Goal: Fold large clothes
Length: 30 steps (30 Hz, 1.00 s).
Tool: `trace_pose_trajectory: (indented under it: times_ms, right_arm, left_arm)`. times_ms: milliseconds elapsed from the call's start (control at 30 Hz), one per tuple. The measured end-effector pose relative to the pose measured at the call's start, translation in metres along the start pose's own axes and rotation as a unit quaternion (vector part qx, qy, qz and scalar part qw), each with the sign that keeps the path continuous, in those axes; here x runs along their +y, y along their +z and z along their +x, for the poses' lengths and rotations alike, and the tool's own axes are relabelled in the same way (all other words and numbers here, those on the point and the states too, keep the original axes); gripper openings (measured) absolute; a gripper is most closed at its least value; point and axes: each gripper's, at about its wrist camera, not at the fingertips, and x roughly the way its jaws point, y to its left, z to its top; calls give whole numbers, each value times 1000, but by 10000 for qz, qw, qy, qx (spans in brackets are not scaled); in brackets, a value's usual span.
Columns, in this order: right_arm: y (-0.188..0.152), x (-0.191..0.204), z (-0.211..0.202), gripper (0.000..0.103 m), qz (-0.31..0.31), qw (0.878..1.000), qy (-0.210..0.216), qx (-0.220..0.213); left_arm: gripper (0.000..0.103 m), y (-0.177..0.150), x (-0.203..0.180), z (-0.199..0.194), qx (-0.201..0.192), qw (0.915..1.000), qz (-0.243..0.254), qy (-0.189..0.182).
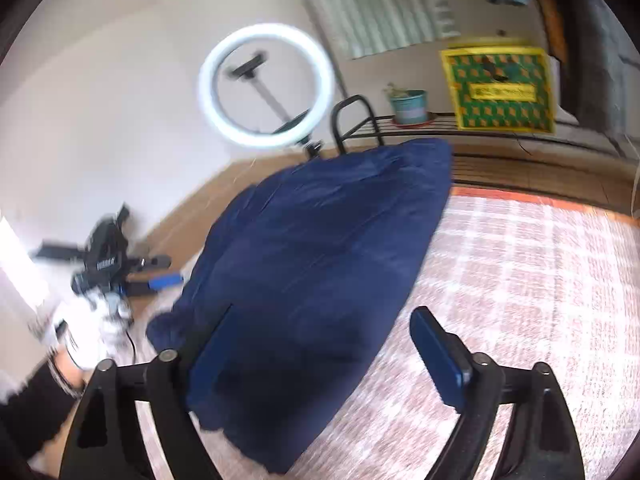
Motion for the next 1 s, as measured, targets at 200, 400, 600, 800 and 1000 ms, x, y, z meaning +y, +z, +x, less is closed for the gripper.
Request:
trace_pose_trajectory:
  times_ms: [200,400,600,800,1000]
  right_arm:
    - [25,-61,29,100,1192,9905,569,383]
    - [26,-84,71,101,1517,9853,495,614]
    - [33,-99,94,100,1741,9818,576,499]
    - [43,-91,116,84,1643,9820,753,549]
    - [49,-74,139,78,1414,9848,674,748]
  left_arm:
    - [80,42,16,33,236,9993,-303,-27]
    - [80,64,28,66,440,9981,-434,76]
    - [80,76,32,80,390,9976,-571,-40]
    - [80,80,23,91,256,9989,-391,49]
    - [70,78,9,105,298,9988,-150,350]
